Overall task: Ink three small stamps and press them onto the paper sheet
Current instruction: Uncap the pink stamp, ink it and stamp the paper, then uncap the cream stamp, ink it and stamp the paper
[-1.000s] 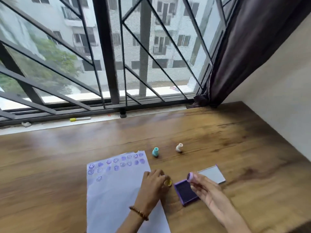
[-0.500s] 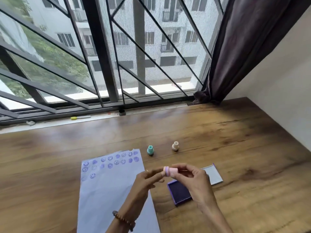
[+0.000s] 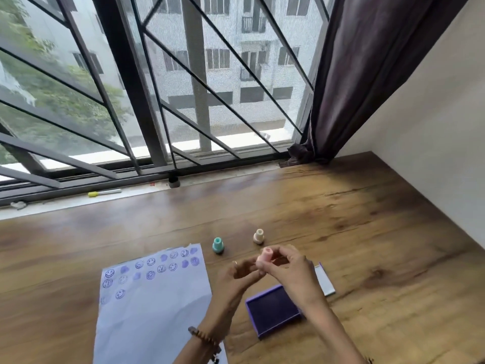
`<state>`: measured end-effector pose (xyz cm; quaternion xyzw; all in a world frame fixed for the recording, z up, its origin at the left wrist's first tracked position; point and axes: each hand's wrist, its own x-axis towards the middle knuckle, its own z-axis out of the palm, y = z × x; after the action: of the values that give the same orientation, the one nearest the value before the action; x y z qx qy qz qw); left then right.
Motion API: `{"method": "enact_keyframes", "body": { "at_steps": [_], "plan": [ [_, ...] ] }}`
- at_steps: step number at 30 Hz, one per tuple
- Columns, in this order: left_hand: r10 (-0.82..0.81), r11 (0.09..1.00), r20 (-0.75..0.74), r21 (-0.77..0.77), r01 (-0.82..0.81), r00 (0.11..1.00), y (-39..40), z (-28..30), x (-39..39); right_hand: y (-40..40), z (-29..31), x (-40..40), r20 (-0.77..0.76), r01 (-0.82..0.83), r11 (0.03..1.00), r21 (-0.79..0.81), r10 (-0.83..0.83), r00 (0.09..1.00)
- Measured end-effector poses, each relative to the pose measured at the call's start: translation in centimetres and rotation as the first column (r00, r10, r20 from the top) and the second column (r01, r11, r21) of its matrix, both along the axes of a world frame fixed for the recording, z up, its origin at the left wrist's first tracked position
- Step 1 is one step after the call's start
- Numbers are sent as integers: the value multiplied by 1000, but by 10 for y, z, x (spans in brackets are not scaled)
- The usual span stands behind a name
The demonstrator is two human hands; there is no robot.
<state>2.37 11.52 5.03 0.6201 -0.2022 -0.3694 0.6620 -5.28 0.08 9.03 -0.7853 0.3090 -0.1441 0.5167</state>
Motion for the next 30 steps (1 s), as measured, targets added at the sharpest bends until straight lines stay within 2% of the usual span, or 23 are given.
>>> {"method": "enact_keyframes", "body": {
  "at_steps": [5, 7, 11, 15, 19, 21, 23, 25, 27, 30],
  "plan": [
    [20, 986, 283, 151, -65, 959, -60, -14, 9, -59, -19, 9, -65, 105, 992, -67, -109, 992],
    [-38, 982, 218, 190, -4, 975, -98, -32, 13, -96, -37, 15, -133, 176, 978, -108, -190, 973],
    [-82, 981, 50, 182, 71, 995, -111, -43, 9, -106, -51, 24, -167, 134, 976, -173, -164, 972],
    [-47, 981, 62, 188, 35, 997, -117, -49, 14, -112, -58, 34, -157, 120, 976, -184, -150, 976],
    [-58, 978, 74, 205, 42, 996, -112, -45, 9, -104, -61, 33, -138, 178, 976, -121, -194, 971],
    [-17, 978, 70, 209, 2, 997, -99, -44, 6, -92, -61, 28, -125, 278, 942, -189, -304, 944],
    [100, 964, 67, 240, -114, 993, -82, -45, 5, -75, -61, 24, -64, 338, 900, -275, -368, 927],
    [261, 927, 59, 265, -267, 964, -66, -44, 8, -55, -64, 26, -49, 295, 914, -279, -320, 946],
    [354, 896, 49, 268, -353, 934, -56, -41, 14, -39, -70, 34, -87, 212, 947, -240, -238, 967],
    [312, 897, 72, 307, -319, 947, -55, -38, 25, -32, -74, 52, -148, 98, 964, -246, -138, 979]
  ]
}}
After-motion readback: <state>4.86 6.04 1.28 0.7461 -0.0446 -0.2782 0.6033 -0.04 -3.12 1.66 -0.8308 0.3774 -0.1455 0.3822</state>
